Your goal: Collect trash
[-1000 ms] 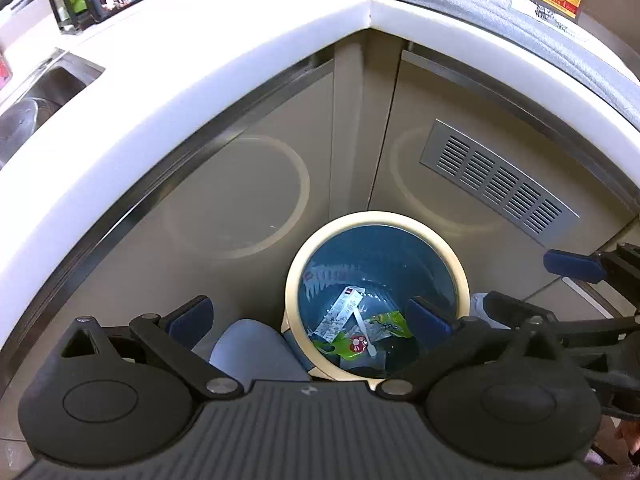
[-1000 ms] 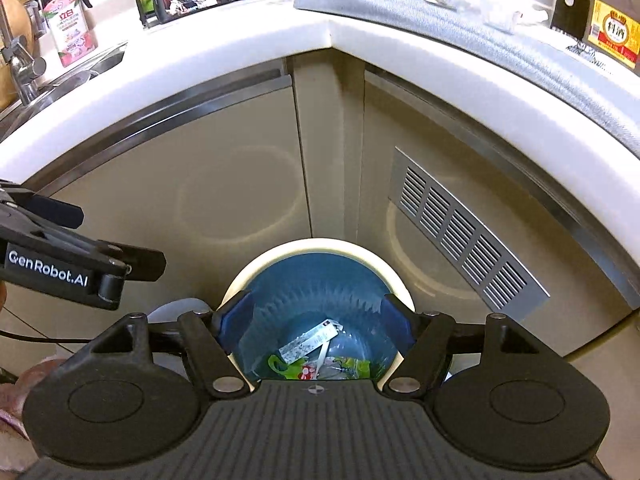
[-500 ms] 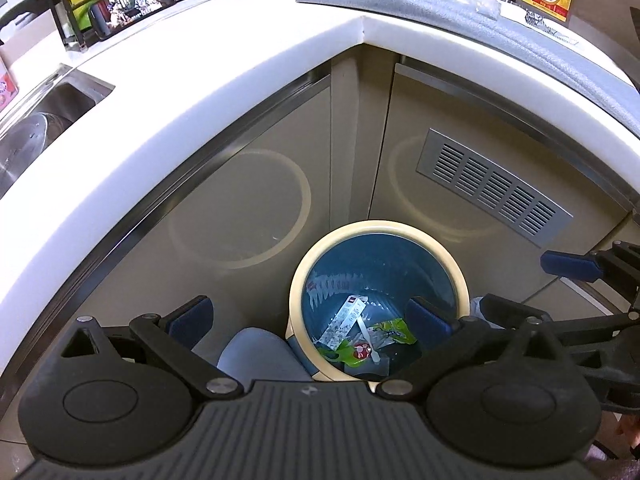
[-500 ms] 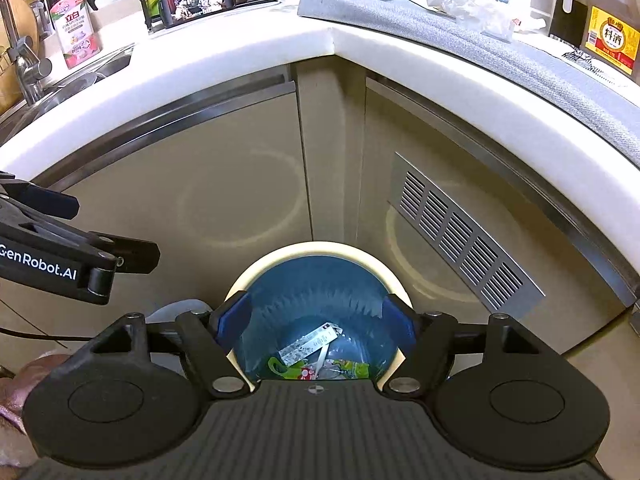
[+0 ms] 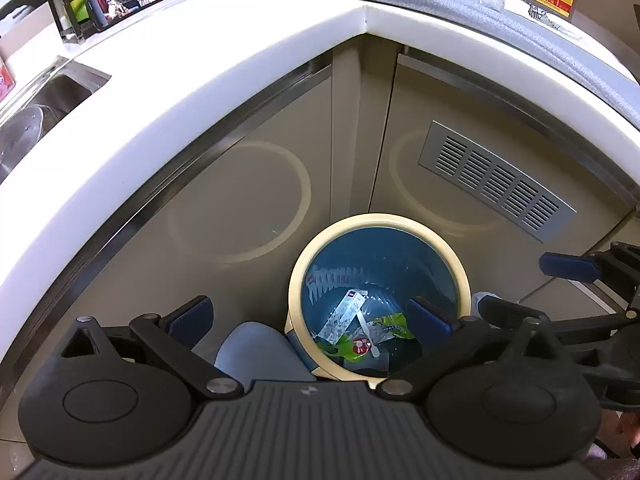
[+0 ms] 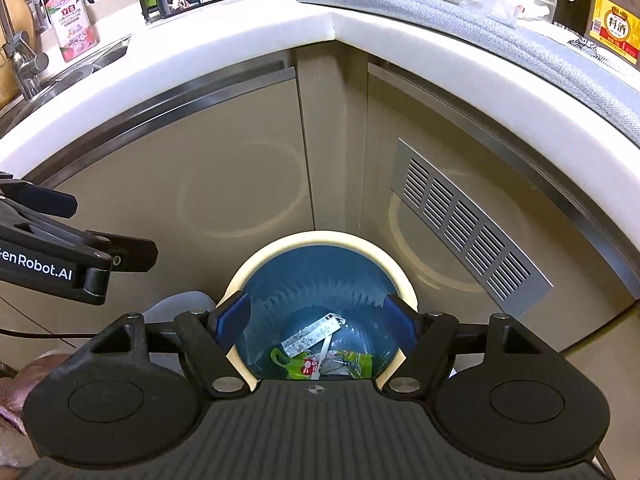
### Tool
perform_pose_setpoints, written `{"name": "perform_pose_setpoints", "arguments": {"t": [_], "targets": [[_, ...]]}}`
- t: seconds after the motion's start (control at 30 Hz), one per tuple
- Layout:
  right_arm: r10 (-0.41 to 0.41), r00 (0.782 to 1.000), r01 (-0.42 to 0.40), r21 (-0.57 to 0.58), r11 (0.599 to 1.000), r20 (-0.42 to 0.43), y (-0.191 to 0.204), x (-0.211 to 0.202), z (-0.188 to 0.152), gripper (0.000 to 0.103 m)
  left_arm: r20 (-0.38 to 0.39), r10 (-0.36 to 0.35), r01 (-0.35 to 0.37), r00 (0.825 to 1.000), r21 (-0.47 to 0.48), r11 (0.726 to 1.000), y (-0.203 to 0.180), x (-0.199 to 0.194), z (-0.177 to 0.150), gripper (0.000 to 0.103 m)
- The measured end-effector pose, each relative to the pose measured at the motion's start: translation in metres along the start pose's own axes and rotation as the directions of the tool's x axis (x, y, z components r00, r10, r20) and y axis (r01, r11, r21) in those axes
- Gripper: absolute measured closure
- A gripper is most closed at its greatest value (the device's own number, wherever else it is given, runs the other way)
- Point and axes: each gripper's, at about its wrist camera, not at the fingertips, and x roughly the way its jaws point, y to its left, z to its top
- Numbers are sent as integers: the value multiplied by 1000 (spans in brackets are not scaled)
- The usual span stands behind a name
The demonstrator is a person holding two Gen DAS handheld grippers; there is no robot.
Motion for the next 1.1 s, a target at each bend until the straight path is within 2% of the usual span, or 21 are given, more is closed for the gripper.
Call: {"name": "perform_pose_setpoints", "arguments": {"t": [1.1], "targets": [[9,999,-9,7,1000,-34,-4,11,1,26,-36,-9,9,999,16,1000,-1,11,1,0]]}}
